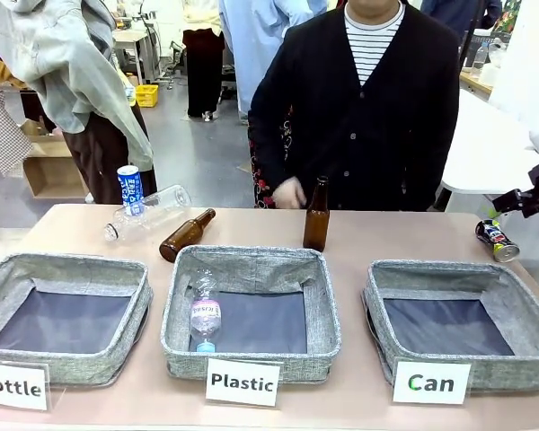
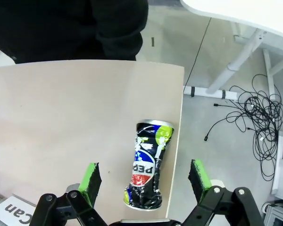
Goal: Sort the can waste into the basket.
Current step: Pick up the can waste from the table and place it in the right Fabric basket.
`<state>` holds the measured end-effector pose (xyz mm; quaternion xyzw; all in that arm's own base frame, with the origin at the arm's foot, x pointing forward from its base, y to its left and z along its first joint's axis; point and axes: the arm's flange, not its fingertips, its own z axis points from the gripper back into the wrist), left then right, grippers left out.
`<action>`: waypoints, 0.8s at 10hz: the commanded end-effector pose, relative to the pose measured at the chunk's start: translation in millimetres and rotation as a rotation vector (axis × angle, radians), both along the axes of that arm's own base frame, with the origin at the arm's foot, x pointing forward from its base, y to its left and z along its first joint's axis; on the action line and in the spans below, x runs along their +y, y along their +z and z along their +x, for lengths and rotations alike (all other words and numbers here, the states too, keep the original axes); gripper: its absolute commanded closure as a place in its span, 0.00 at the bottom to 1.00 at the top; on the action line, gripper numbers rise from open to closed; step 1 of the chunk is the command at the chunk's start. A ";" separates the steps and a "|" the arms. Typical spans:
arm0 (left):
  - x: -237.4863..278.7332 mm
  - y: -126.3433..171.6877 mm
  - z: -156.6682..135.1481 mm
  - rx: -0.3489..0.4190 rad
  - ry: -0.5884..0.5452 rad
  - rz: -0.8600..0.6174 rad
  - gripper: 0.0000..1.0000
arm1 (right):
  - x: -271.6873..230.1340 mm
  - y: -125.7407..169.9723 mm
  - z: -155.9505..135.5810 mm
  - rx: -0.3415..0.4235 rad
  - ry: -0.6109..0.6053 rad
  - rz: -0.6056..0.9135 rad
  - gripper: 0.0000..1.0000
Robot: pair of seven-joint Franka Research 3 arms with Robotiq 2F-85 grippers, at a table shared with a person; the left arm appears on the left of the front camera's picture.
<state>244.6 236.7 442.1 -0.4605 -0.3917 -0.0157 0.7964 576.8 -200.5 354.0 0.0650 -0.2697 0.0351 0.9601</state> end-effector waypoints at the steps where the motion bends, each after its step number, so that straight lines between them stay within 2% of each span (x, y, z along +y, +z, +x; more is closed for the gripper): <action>1: -0.2 1.2 1.7 -0.032 -0.004 -0.003 0.00 | -9.6 0.9 16.2 0.014 -0.013 0.046 0.00; 4: -0.2 1.2 1.7 -0.032 -0.004 -0.003 0.00 | -7.8 -14.1 39.7 0.014 -0.035 0.051 0.00; 8: -0.2 1.2 1.7 -0.032 -0.004 -0.003 0.00 | -10.6 -42.5 65.9 0.094 -0.083 0.061 0.00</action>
